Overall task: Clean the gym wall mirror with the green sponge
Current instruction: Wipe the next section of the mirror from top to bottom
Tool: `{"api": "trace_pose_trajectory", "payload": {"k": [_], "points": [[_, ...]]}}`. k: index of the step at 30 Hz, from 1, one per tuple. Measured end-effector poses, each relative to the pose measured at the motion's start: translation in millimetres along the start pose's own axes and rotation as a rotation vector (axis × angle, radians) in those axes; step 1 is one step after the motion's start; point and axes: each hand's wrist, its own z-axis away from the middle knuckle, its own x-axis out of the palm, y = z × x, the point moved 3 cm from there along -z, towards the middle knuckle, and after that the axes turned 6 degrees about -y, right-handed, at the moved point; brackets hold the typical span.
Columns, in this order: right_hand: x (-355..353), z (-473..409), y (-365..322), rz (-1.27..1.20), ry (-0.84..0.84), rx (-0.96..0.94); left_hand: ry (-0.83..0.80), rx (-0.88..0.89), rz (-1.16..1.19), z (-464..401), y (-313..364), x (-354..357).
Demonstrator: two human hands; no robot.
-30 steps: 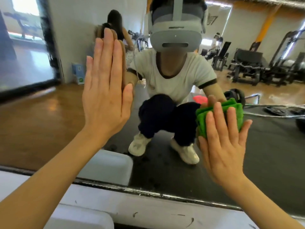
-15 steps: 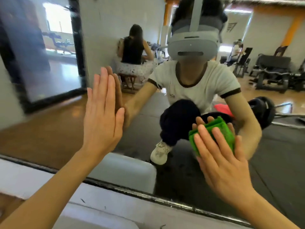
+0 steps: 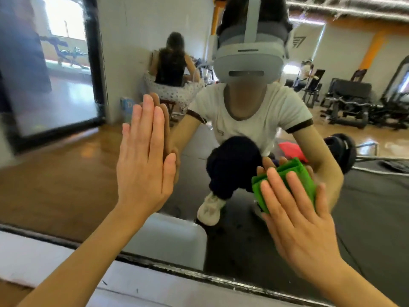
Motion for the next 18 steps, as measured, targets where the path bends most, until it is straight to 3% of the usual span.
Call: {"api": "trace_pose_trajectory", "payload": {"k": [5, 8, 12, 18], "points": [[-1, -102, -66, -0.097, 0.078, -0.066, -0.035, 0.005, 0.036, 0, -2, 1], [-7, -76, -28, -0.02, 0.077, -0.089, -0.03, 0.015, 0.014, 0, -3, 0], [-16, -23, 29, 0.015, 0.015, 0.056, -0.016, 0.001, 0.011, 0, -1, 0], [-18, -137, -50, -0.124, 0.108, 0.014, -0.029, 0.027, 0.045, 1, -3, 1]]}}
